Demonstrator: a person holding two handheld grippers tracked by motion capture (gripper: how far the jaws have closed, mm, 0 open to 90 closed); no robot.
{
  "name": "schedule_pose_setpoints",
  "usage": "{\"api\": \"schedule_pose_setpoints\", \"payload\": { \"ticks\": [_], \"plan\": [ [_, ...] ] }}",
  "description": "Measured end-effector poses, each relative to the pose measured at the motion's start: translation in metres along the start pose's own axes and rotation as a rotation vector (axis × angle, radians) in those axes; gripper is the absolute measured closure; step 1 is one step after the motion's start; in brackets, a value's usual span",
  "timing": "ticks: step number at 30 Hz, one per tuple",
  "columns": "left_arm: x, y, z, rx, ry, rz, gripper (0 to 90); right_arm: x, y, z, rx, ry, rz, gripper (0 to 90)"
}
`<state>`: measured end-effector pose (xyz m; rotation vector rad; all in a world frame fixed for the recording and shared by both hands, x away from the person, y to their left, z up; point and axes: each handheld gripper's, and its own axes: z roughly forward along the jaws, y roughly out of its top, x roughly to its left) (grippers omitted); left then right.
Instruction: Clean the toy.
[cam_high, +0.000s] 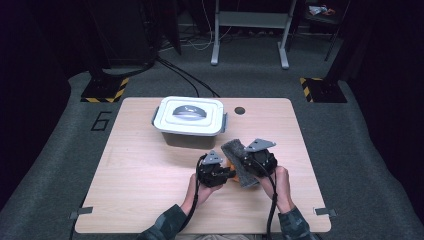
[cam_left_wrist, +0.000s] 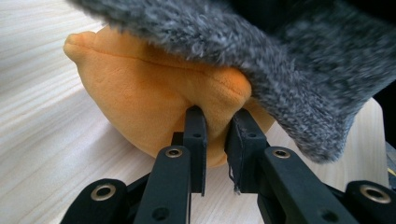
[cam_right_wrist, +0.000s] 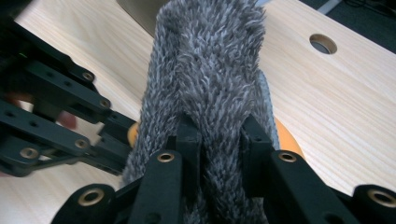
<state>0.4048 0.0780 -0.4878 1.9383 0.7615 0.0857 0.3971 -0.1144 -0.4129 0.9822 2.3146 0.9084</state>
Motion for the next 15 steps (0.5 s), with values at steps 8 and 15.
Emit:
{"api": "schedule_pose_setpoints", "payload": {
  "ticks": [8, 15],
  "plan": [
    [0.001, 0.000, 0.000, -0.009, -0.004, -0.010, 78.2, -0.014, -0.015, -0.006, 0.003, -0.062, 0.075, 73.6],
    [0.001, -0.001, 0.001, -0.010, 0.001, -0.004, 78.2, -0.034, -0.037, -0.008, 0.003, -0.084, 0.155, 73.4]
  ]
}}
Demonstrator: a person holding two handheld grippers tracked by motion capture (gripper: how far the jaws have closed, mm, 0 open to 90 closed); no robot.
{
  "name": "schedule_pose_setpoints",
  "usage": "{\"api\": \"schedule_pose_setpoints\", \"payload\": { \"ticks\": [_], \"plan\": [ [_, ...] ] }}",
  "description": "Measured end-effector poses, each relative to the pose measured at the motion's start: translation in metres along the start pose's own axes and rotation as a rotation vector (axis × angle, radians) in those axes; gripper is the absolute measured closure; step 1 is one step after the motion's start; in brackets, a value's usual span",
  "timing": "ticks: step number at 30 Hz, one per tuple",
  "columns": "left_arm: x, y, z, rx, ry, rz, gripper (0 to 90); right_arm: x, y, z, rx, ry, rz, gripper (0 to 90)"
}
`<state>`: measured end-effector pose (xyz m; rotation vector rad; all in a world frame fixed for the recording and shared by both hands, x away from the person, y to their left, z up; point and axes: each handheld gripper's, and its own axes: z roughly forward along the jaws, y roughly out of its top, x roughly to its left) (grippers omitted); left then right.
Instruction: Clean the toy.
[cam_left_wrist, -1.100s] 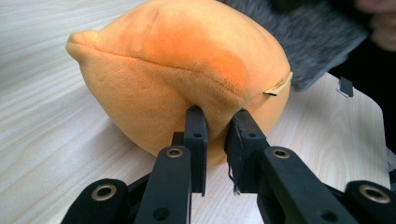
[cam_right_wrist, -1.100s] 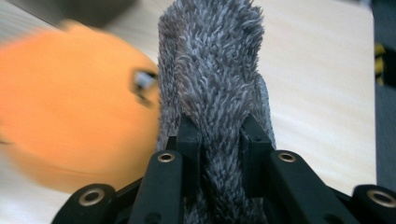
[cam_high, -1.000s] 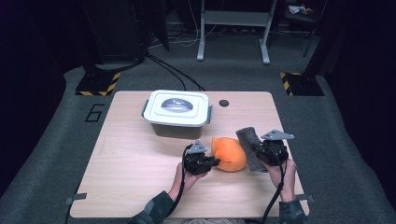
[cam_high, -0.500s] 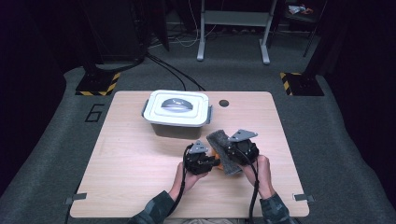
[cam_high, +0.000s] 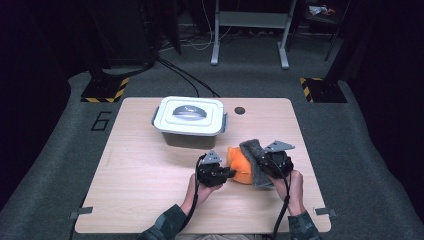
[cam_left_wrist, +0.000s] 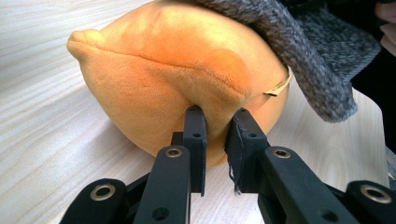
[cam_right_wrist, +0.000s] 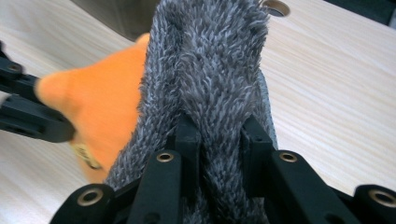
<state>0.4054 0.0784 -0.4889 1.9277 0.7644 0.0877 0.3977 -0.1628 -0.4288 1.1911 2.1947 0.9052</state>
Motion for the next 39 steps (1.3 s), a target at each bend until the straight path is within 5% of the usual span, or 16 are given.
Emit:
{"api": "schedule_pose_setpoints", "payload": {
  "ticks": [5, 11, 20, 26, 32, 39],
  "plan": [
    [0.001, 0.000, 0.000, 0.000, -0.001, -0.003, 78.2, -0.014, -0.011, 0.002, 0.014, -0.035, 0.059, 73.3],
    [0.002, -0.001, 0.000, 0.001, -0.001, -0.005, 78.1, -0.033, -0.025, 0.011, 0.034, -0.024, 0.128, 73.3],
    [0.005, -0.002, -0.001, 0.004, 0.001, -0.012, 77.8, -0.047, -0.047, 0.042, 0.150, -0.043, 0.186, 73.4],
    [0.005, -0.002, -0.001, 0.004, 0.002, -0.012, 77.7, -0.052, -0.046, 0.029, 0.116, -0.074, 0.204, 73.7],
    [0.005, -0.002, 0.000, 0.002, 0.004, -0.011, 77.6, -0.050, -0.032, -0.006, 0.003, -0.094, 0.172, 73.7],
    [0.005, -0.002, 0.000, 0.001, 0.002, -0.010, 77.2, -0.022, -0.009, -0.028, -0.069, -0.010, 0.089, 73.7]
  ]
}}
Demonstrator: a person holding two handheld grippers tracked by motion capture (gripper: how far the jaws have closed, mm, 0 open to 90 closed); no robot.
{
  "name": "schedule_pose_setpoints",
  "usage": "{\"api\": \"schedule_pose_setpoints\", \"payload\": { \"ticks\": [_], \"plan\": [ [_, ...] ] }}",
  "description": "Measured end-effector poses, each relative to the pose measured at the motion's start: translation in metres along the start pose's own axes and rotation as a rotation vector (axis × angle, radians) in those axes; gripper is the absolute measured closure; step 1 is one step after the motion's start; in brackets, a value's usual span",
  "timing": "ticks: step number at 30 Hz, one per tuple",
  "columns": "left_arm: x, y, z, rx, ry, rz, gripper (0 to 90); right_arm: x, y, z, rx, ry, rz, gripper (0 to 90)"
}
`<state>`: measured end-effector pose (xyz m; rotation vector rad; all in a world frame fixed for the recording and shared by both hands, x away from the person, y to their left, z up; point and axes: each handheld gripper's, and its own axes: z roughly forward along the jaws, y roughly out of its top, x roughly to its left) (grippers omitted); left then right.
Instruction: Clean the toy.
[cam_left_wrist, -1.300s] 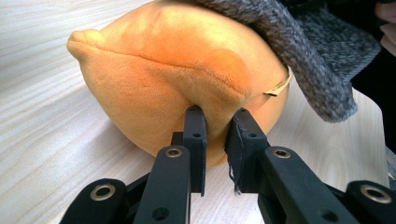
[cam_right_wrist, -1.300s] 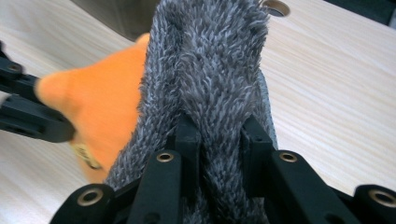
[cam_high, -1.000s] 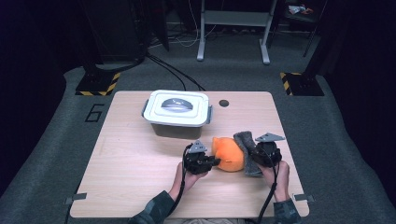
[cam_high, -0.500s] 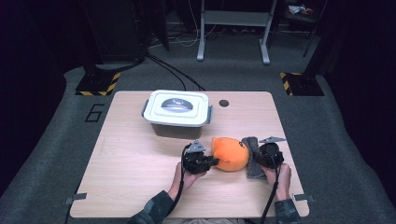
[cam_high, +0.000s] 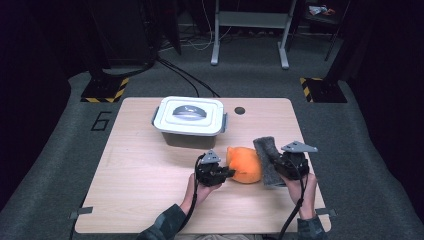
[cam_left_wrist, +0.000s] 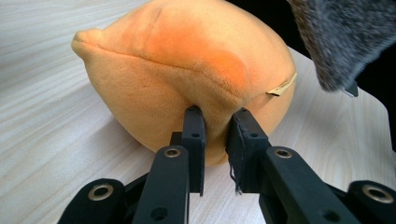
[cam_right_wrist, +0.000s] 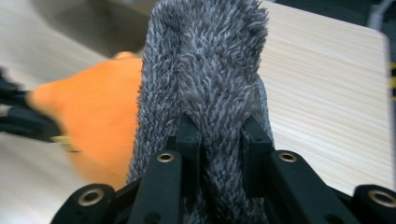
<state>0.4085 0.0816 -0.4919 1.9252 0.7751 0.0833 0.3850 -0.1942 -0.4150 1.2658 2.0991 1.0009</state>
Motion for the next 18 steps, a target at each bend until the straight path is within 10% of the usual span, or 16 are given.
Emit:
{"api": "schedule_pose_setpoints", "payload": {
  "ticks": [5, 18],
  "plan": [
    [0.001, 0.000, 0.000, -0.004, 0.004, 0.006, 76.0, 0.019, 0.001, 0.021, 0.070, 0.000, -0.042, 73.6],
    [0.000, -0.006, 0.002, 0.001, 0.040, 0.061, 46.6, 0.015, 0.005, 0.036, 0.083, -0.008, -0.031, 73.7]
  ]
}}
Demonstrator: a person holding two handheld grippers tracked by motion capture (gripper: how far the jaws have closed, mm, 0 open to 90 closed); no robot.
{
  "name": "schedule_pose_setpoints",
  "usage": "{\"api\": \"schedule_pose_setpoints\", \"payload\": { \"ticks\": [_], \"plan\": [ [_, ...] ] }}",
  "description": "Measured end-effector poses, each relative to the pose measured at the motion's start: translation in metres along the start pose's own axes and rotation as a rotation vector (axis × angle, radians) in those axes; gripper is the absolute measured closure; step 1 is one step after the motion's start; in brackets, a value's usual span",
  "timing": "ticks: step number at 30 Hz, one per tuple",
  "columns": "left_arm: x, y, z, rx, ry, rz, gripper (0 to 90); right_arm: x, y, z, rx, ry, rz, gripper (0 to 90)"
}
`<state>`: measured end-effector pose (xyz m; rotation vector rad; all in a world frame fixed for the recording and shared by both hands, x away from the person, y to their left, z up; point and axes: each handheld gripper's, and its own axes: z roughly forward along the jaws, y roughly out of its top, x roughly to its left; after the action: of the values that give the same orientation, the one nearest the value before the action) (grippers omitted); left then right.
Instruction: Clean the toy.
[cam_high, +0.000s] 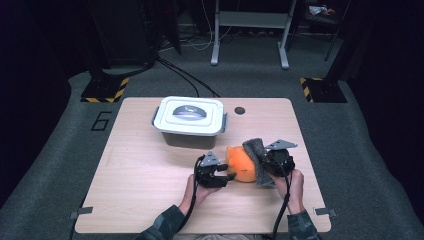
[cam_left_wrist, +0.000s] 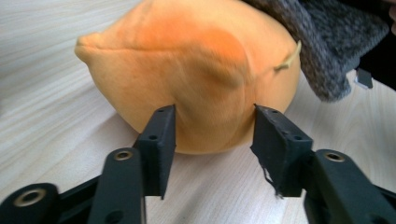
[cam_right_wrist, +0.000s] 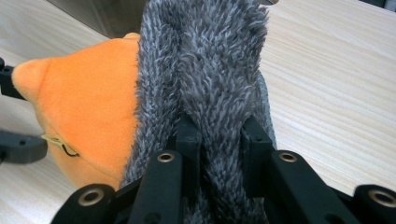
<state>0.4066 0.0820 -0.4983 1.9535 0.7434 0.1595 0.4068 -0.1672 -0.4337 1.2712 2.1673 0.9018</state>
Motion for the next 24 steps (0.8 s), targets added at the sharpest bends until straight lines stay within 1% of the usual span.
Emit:
{"api": "schedule_pose_setpoints", "payload": {
  "ticks": [2, 3, 4, 5, 6, 7, 8, 10, 12, 13, 14, 15, 16, 17, 19, 20, 21, 22, 24],
  "plan": [
    [-0.001, 0.001, 0.002, -0.004, 0.004, 0.018, 45.1, -0.001, 0.001, 0.001, 0.002, 0.000, 0.005, 73.7],
    [-0.002, 0.001, 0.004, -0.005, 0.016, 0.031, 45.2, -0.001, 0.001, 0.002, 0.007, -0.001, 0.011, 73.7],
    [-0.003, 0.001, 0.004, 0.002, 0.019, 0.054, 46.4, -0.002, 0.002, 0.003, 0.002, -0.003, 0.012, 73.7],
    [-0.003, 0.001, 0.005, -0.002, 0.022, 0.066, 49.2, -0.002, 0.002, 0.003, 0.008, 0.000, 0.017, 73.6],
    [-0.004, 0.001, 0.006, 0.001, 0.025, 0.079, 53.8, -0.002, 0.002, 0.004, 0.006, -0.005, 0.020, 73.7],
    [-0.004, 0.001, 0.006, -0.001, 0.028, 0.087, 59.4, -0.003, 0.001, 0.005, 0.009, -0.001, 0.019, 73.7],
    [-0.003, 0.001, 0.007, -0.009, 0.027, 0.075, 64.2, -0.005, 0.001, 0.005, 0.008, -0.001, 0.012, 73.7],
    [-0.004, 0.001, 0.008, -0.007, 0.027, 0.075, 72.1, -0.005, 0.000, 0.005, 0.007, -0.003, 0.021, 73.7],
    [-0.004, 0.001, 0.008, -0.007, 0.029, 0.077, 77.3, -0.005, 0.000, 0.004, 0.003, -0.003, 0.024, 73.8],
    [-0.004, 0.002, 0.007, -0.004, 0.023, 0.078, 78.9, -0.005, 0.000, 0.004, 0.001, -0.005, 0.021, 73.7],
    [-0.004, 0.002, 0.008, -0.004, 0.018, 0.070, 80.6, -0.005, 0.000, 0.003, -0.003, -0.010, 0.020, 73.8],
    [-0.004, 0.002, 0.007, 0.000, 0.010, 0.064, 81.5, -0.005, -0.001, 0.002, -0.010, -0.011, 0.013, 73.8],
    [-0.005, 0.003, 0.007, -0.002, 0.011, 0.067, 82.0, -0.005, -0.001, 0.001, -0.013, -0.012, 0.019, 74.0],
    [-0.005, 0.003, 0.006, 0.001, 0.003, 0.056, 82.4, -0.006, -0.001, -0.001, -0.017, -0.013, 0.017, 74.1],
    [-0.007, 0.005, 0.004, -0.004, 0.001, 0.051, 82.8, -0.005, 0.000, -0.006, -0.026, -0.015, 0.015, 74.3],
    [-0.006, 0.005, 0.003, -0.009, -0.013, 0.036, 83.0, -0.004, 0.000, -0.008, -0.033, -0.022, 0.013, 74.4],
    [-0.006, 0.006, 0.002, -0.015, -0.019, 0.029, 83.1, -0.004, 0.001, -0.011, -0.041, -0.021, 0.002, 74.3],
    [-0.005, 0.007, 0.000, -0.016, -0.025, 0.016, 83.2, -0.002, 0.002, -0.014, -0.047, -0.022, 0.008, 74.4],
    [-0.004, 0.009, -0.002, -0.025, -0.041, -0.031, 83.3, 0.002, 0.004, -0.022, -0.060, -0.016, -0.017, 74.3]
  ]
}}
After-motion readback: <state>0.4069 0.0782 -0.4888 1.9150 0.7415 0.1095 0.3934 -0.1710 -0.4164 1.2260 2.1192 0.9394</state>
